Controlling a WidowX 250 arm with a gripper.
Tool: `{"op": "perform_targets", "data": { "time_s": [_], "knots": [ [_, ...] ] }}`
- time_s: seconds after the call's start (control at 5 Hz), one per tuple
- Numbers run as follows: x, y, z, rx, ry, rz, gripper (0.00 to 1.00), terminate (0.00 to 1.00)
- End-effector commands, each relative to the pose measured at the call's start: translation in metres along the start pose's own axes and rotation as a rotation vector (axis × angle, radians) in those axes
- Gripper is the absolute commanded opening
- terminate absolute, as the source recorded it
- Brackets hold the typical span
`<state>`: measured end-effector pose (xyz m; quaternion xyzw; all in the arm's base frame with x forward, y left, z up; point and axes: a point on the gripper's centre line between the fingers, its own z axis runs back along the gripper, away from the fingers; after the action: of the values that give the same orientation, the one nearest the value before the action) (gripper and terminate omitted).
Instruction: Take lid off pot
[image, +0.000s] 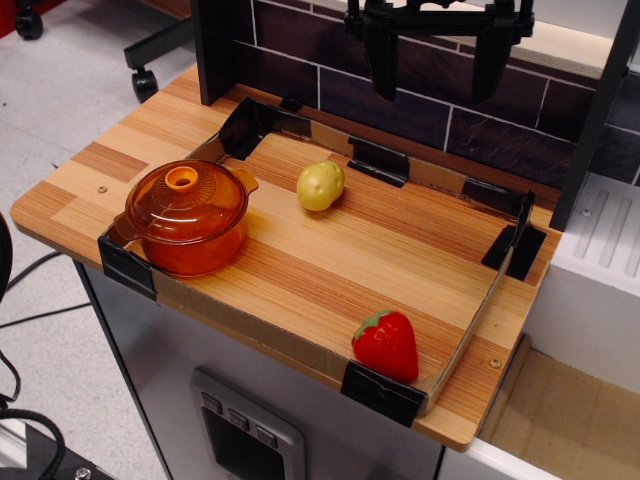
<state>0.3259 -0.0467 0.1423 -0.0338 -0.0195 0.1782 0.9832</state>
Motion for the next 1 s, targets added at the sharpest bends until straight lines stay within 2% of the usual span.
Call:
{"op": "perform_targets", "data": {
  "time_s": [0.0, 0.2, 0.4, 0.8],
  "knots": [
    [0.0, 0.0, 0.0, 0.0, 0.0, 0.0, 1.0, 0.0],
    [-0.002, 0.027, 0.004, -0.02, -0.048, -0.06, 1.0, 0.0],
    [-0.003, 0.059, 0.007, -0.042, -0.049, -0.112, 1.0, 0.0],
    [-0.002, 0.117, -0.007, -0.036, 0.01, -0.207, 1.0, 0.0]
  ]
}}
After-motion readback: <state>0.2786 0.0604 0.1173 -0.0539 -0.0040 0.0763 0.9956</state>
